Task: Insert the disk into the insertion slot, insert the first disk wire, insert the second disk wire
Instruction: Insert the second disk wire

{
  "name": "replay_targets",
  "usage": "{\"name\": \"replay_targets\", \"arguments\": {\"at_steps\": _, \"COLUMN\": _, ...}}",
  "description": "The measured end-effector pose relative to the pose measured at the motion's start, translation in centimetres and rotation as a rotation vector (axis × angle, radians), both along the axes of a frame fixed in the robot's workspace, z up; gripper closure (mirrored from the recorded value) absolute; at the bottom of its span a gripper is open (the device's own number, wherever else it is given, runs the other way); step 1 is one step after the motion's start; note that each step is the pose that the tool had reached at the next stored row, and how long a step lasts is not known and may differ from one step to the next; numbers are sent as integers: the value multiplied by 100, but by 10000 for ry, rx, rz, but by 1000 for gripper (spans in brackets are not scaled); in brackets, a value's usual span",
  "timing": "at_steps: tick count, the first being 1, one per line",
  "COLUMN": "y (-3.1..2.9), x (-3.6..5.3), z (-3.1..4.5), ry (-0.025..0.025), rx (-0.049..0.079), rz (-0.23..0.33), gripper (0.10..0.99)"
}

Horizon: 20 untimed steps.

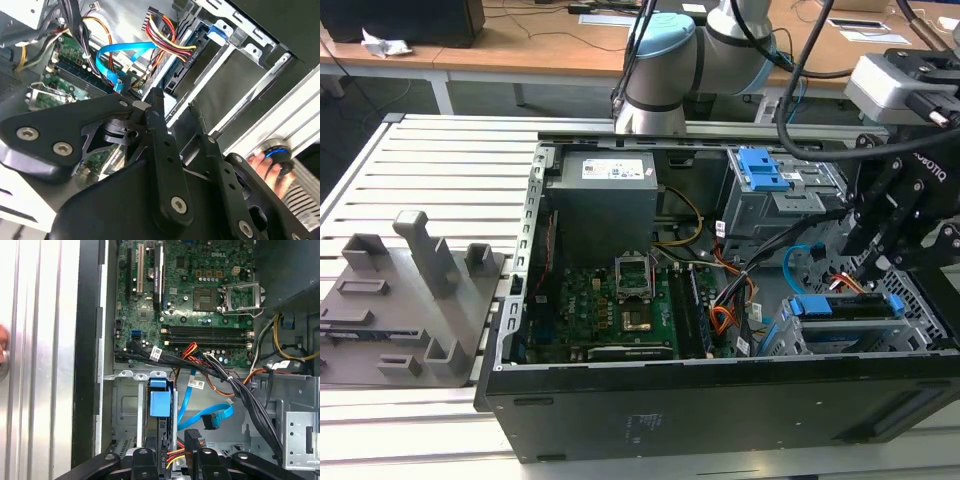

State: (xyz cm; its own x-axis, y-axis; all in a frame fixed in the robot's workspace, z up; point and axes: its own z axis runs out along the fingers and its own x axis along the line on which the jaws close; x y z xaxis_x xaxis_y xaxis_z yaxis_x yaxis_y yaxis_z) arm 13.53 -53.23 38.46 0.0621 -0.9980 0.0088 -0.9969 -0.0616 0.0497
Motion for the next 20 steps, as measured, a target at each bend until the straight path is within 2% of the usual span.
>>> {"name": "replay_targets", "arguments": {"at_steps": 2, "y": 0, "x": 0, "z": 0, "ry": 0, "rx": 0, "rz": 1237, "gripper": 725}}
{"name": "replay_targets", "arguments": {"at_steps": 3, "y": 0, "x": 0, "z": 0, "ry": 0, "rx": 0, "rz": 1601, "gripper": 725}}
{"name": "replay_targets", "arguments": {"at_steps": 8, "y": 13, "x": 0, "z": 0, "ry": 0, "rx": 0, "rz": 1649, "gripper": 725}}
{"name": "replay_targets", "arguments": {"at_steps": 10, "y": 46, "x": -1, "z": 0, "ry": 0, "rx": 0, "rz": 1649, "gripper": 725}}
{"name": "replay_targets", "arguments": {"at_steps": 13, "y": 153, "x": -1, "z": 0, "ry": 0, "rx": 1, "rz": 1650, "gripper": 725}}
{"name": "replay_targets", "arguments": {"at_steps": 15, "y": 188, "x": -1, "z": 0, "ry": 0, "rx": 1, "rz": 1651, "gripper": 725}}
{"name": "replay_targets", "arguments": {"at_steps": 17, "y": 195, "x": -23, "z": 0, "ry": 1, "rx": 0, "rz": 1659, "gripper": 725}}
{"name": "replay_targets", "arguments": {"at_steps": 20, "y": 201, "x": -105, "z": -2, "ry": 0, "rx": 0, "rz": 1686, "gripper": 725}}
